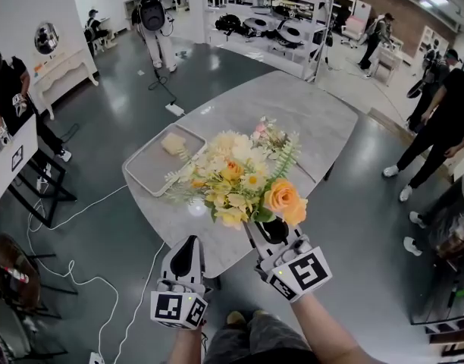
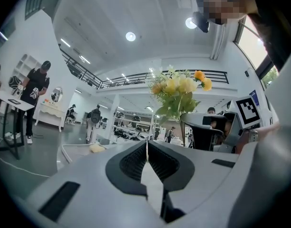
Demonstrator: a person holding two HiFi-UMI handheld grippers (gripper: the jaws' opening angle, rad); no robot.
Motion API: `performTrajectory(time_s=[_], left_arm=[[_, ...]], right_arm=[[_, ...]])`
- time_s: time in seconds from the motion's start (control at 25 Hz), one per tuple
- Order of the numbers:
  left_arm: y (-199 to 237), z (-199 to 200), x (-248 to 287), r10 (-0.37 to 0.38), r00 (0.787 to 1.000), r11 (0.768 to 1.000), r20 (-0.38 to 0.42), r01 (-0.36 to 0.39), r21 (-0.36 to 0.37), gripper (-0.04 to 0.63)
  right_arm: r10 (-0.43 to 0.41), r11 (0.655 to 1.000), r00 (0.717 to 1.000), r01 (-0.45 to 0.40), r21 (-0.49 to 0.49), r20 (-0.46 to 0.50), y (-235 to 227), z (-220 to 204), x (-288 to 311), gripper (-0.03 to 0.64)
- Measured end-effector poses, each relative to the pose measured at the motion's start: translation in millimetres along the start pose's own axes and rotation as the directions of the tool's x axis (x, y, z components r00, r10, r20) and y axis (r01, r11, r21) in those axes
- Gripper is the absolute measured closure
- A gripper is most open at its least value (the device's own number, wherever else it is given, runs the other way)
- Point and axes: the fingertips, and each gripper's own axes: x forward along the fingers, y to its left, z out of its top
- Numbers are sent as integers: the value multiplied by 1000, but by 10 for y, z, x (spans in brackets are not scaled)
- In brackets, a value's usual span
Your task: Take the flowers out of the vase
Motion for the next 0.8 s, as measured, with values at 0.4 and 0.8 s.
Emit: performTrajectory(time_s=[0.4,0.8], left_arm=[[-252,-58,-134,43,999,999,23,-43,13,574],[-259,15,-236,96,995,995,28,-96,30,574]], right_arm=[[31,999,999,-31,10,-9,-36,-43,-287,558],[63,998,998,-63,28,-11,-4,-17,-314,558]])
